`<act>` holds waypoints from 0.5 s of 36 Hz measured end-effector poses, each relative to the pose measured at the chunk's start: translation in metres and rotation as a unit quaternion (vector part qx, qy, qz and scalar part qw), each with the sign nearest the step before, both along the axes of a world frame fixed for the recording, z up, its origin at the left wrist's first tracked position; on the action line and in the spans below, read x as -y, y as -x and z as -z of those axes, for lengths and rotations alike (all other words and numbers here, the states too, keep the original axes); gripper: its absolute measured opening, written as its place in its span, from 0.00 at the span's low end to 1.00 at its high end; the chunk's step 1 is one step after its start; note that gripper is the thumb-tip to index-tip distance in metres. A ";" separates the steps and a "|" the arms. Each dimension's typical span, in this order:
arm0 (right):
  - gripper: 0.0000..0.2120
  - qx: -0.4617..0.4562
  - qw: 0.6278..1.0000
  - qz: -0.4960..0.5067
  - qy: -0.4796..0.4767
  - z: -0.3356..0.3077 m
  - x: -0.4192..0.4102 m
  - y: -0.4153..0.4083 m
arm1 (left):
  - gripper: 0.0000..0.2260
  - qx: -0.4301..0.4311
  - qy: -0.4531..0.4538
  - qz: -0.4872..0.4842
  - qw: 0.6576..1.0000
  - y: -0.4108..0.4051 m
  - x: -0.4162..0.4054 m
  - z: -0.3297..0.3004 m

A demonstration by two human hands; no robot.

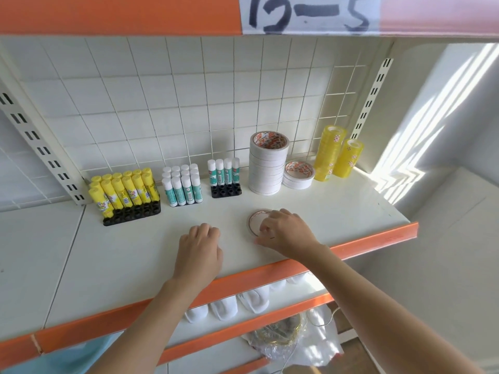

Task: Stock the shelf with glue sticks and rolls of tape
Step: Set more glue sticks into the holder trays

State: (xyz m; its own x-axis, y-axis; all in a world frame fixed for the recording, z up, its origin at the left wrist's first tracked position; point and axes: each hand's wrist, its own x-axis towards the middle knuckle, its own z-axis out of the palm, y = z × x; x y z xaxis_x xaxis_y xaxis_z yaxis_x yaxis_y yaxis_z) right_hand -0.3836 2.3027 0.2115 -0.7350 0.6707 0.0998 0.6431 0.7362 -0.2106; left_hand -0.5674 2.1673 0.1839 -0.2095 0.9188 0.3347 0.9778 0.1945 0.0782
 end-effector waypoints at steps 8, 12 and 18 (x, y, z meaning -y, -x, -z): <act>0.10 -0.023 0.999 -0.021 0.041 -0.004 -0.005 -0.012 | 0.13 -0.007 0.030 -0.020 0.999 -0.008 -0.003 -0.005; 0.09 -0.021 0.999 -0.013 0.025 -0.007 -0.012 -0.024 | 0.13 -0.010 0.027 -0.030 0.999 -0.013 -0.005 -0.005; 0.07 -0.077 0.997 0.020 -0.023 -0.016 -0.022 -0.047 | 0.04 0.015 -0.025 0.014 0.999 -0.020 -0.014 -0.003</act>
